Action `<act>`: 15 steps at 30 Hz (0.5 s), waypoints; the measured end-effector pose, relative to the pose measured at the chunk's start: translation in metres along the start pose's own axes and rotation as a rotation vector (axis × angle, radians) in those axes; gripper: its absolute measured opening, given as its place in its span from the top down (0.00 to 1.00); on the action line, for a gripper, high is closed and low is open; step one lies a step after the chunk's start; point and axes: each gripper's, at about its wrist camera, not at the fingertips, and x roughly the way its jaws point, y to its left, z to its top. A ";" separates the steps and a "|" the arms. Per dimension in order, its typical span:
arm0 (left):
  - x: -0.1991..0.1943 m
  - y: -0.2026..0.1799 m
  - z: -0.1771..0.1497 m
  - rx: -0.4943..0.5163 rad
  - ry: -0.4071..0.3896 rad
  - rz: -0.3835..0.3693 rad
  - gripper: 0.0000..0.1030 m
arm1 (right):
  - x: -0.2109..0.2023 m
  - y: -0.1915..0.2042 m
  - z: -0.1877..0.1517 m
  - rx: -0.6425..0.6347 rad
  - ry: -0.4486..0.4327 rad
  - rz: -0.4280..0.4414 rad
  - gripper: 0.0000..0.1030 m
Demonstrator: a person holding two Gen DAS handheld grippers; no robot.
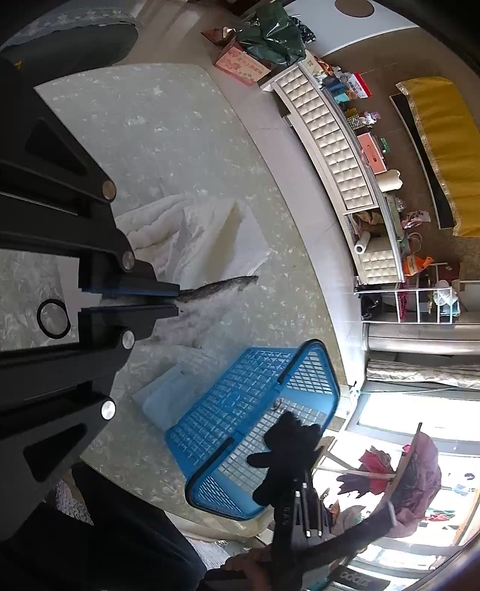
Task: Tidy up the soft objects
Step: 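Carry the plush into the blue basket and open the right gripper while the left holds the grey cloth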
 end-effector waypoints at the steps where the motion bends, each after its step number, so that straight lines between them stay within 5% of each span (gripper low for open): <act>1: 0.003 0.000 0.000 0.000 0.008 0.005 0.97 | 0.006 0.000 -0.002 -0.004 0.018 -0.001 0.88; 15: 0.015 -0.003 0.003 0.018 0.045 0.017 0.97 | 0.051 0.038 -0.023 -0.082 0.171 0.061 0.89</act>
